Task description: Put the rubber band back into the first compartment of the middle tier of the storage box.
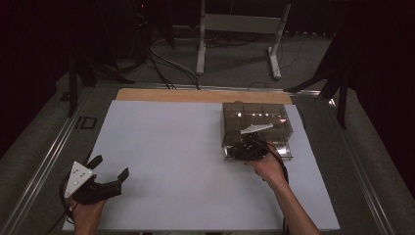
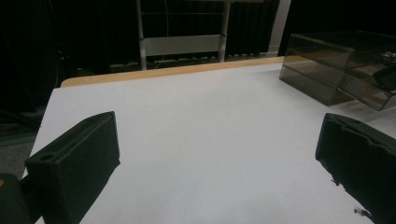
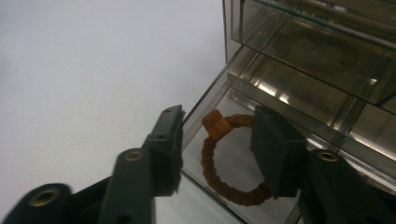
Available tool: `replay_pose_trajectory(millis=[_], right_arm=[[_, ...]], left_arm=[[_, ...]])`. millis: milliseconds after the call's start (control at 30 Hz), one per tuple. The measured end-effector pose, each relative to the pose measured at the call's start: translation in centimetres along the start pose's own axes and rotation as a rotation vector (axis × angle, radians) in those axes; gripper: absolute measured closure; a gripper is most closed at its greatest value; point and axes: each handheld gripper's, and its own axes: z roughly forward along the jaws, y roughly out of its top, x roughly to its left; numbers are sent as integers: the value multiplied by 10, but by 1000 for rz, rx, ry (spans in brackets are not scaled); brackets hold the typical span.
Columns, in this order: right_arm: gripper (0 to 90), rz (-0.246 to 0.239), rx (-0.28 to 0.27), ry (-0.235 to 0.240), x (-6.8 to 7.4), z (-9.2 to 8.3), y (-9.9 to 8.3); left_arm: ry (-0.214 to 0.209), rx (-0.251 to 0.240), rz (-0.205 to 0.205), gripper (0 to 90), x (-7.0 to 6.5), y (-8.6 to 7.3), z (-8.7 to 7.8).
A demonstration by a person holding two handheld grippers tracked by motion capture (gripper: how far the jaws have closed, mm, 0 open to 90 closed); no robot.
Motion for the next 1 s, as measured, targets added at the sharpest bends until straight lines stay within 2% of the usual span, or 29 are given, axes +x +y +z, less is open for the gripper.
replay_pose_trajectory(millis=[233,633,733,900,1000], right_arm=[[370,-1,-8,9,0,-5,0],[302,1,-12,48,1,-14,-1],[209,-12,-25,25,2,-17,-1],[151,-21,-34,-7,4,-23,-2],[93,-23,-38,-10,3,-26,-3]], left_arm=[[0,0,-1,12,0,0,0],[1,1,0,12,0,0,0],[1,1,1,12,0,0,0],[1,1,0,12,0,0,0],[1,0,1,12,-1,0,0]])
